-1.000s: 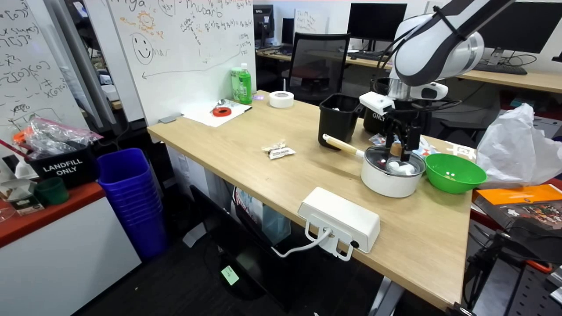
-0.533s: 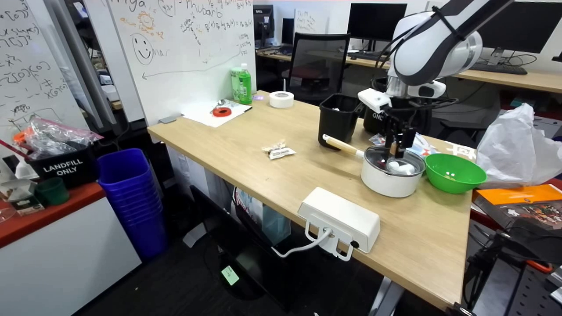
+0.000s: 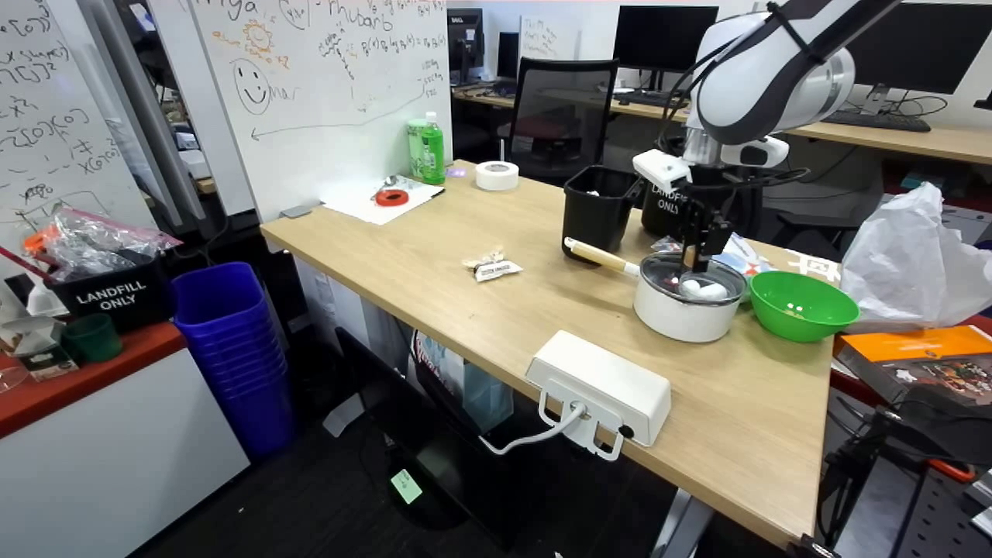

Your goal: Uncover the white pot

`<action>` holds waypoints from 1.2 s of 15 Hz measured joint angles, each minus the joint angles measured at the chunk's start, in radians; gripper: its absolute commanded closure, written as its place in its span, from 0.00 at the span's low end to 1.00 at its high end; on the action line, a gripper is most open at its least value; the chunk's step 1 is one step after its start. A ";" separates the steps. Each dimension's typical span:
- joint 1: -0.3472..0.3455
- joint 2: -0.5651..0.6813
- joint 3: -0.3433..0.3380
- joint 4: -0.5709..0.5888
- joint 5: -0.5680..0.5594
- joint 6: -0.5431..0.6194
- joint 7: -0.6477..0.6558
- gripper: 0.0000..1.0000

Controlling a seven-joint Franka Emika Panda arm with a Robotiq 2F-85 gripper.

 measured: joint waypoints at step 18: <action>0.093 -0.190 0.113 -0.157 -0.060 -0.013 0.025 0.84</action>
